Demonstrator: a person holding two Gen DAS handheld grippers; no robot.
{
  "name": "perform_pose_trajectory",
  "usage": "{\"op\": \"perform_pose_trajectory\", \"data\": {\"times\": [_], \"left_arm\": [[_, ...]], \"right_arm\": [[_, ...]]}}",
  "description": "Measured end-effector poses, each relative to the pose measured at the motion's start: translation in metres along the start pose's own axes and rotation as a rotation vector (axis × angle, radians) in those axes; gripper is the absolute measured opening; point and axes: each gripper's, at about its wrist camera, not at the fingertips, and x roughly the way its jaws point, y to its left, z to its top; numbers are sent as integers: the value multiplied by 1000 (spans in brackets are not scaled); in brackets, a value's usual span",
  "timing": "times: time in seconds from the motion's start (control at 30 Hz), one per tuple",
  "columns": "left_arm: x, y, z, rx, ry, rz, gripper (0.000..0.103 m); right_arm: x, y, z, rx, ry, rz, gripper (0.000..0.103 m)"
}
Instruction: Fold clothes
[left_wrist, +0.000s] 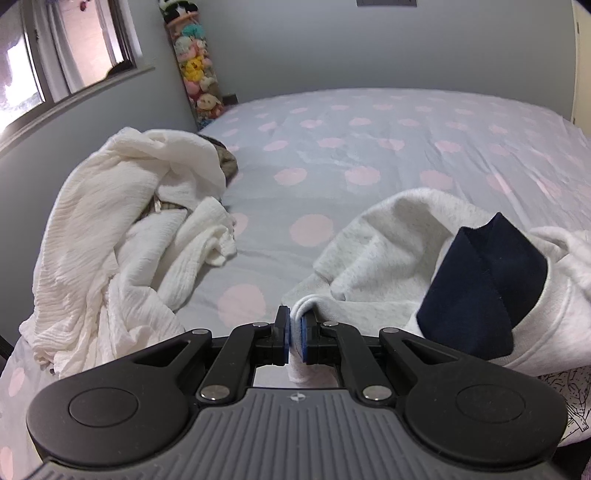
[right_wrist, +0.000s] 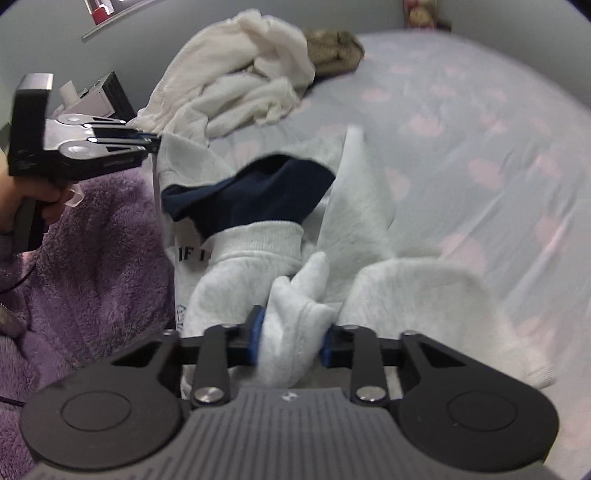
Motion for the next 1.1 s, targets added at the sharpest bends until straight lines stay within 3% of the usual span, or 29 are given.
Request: {"op": "perform_pose_trajectory", "data": {"times": [0.17, 0.33, 0.5, 0.6, 0.7, 0.87, 1.0, 1.1], "left_arm": [[-32, 2, 17, -36, -163, 8, 4], [-69, -3, 34, -45, -322, -14, 4], [-64, -4, 34, -44, -268, -11, 4], [-43, -3, 25, -57, -146, -18, 4], [-30, -6, 14, -45, -75, -25, 4], [-24, -13, 6, -11, -46, -24, 4], [-22, -16, 2, 7, -28, -30, 4], [-23, -22, -3, 25, -18, -29, 4]], "right_arm": [[-48, 3, 16, -48, -152, -219, 19], [-91, 3, 30, -157, -304, -555, 15], [-99, 10, 19, -229, -350, -706, 14], [-84, 25, 1, -260, -287, -643, 14], [-69, 36, -21, -215, -233, -542, 14], [-50, 50, -54, -89, -169, -319, 14], [-21, 79, -77, -31, -65, -161, 14], [3, 95, -89, -19, -5, -122, 14]]}}
